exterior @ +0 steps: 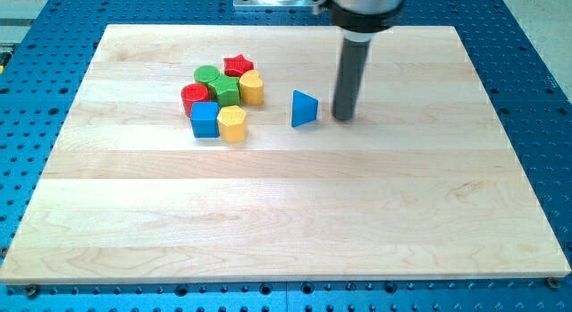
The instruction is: Move the triangle to the top right of the hexagon
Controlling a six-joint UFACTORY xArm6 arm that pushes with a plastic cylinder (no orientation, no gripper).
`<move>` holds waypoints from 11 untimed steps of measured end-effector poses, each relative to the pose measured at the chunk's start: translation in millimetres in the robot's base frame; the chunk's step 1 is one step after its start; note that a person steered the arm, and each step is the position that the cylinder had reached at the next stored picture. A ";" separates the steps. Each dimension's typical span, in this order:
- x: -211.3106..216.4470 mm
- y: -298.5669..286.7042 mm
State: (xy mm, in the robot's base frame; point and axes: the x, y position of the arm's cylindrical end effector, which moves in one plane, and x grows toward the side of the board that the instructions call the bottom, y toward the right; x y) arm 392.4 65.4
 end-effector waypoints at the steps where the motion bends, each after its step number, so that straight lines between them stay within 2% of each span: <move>1: 0.0 -44.7; 3: 12.2 -10.6; 4: 10.7 -17.8; 5: 3.5 -50.7; 6: 15.6 -95.3; 7: 18.7 -96.8; 8: 22.2 -71.1; 9: 55.6 -39.4; 10: 91.9 -80.8; 11: 100.7 -123.1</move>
